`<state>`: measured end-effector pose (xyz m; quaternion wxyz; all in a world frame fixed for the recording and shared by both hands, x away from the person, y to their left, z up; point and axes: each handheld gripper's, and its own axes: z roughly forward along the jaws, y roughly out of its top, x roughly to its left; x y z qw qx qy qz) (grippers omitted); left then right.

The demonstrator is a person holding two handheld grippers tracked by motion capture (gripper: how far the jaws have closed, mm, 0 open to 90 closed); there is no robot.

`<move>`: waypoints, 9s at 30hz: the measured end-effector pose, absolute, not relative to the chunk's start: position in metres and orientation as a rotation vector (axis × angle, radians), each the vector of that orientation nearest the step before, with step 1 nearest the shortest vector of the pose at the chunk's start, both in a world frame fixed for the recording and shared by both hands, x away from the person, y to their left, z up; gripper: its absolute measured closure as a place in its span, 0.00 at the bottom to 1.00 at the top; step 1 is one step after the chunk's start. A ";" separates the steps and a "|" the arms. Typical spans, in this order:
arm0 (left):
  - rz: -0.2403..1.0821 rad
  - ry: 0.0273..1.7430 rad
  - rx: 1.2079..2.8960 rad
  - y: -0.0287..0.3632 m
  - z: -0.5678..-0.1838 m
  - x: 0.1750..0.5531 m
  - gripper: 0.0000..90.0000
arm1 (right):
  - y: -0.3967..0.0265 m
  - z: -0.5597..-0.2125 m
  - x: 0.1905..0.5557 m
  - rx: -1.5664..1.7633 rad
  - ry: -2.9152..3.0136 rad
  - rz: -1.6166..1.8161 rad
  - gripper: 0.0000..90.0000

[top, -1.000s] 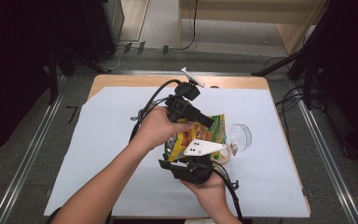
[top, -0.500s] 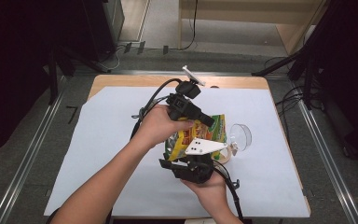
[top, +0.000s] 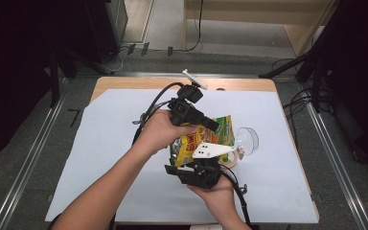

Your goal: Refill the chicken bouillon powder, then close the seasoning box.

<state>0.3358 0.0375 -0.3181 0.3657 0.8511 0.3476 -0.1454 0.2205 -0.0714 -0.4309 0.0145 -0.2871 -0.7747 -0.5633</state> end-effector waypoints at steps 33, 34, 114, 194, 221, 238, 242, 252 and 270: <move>-0.409 0.749 2.122 0.102 -0.356 0.317 0.99 | -0.069 -0.469 0.203 -0.944 -2.656 -1.644 0.59; -0.407 0.743 2.120 0.104 -0.356 0.316 0.99 | -0.070 -0.469 0.203 -0.953 -2.651 -1.644 0.59; -0.154 0.801 1.840 0.209 -0.433 0.372 0.98 | -0.090 -0.470 0.202 -0.991 -2.632 -1.621 0.60; 0.016 0.906 1.894 0.279 -0.373 0.307 0.52 | -0.090 -0.461 0.211 -0.949 -2.666 -1.494 0.64; 0.180 1.056 1.854 0.313 -0.357 0.327 0.50 | -0.109 -0.440 0.215 -0.955 -2.638 -1.537 0.72; 0.153 1.091 1.880 0.317 -0.393 0.336 0.50 | -0.146 -0.409 0.222 -1.038 -2.646 -1.590 0.84; 0.147 1.096 1.898 0.315 -0.399 0.338 0.49 | -0.157 -0.403 0.223 -1.059 -2.644 -1.583 0.90; 0.131 1.097 1.912 0.311 -0.406 0.338 0.49 | -0.186 -0.388 0.228 -1.137 -2.634 -1.600 1.00; 0.127 1.077 1.953 0.304 -0.414 0.338 0.50 | -0.249 -0.358 0.231 -1.356 -2.592 -1.682 1.00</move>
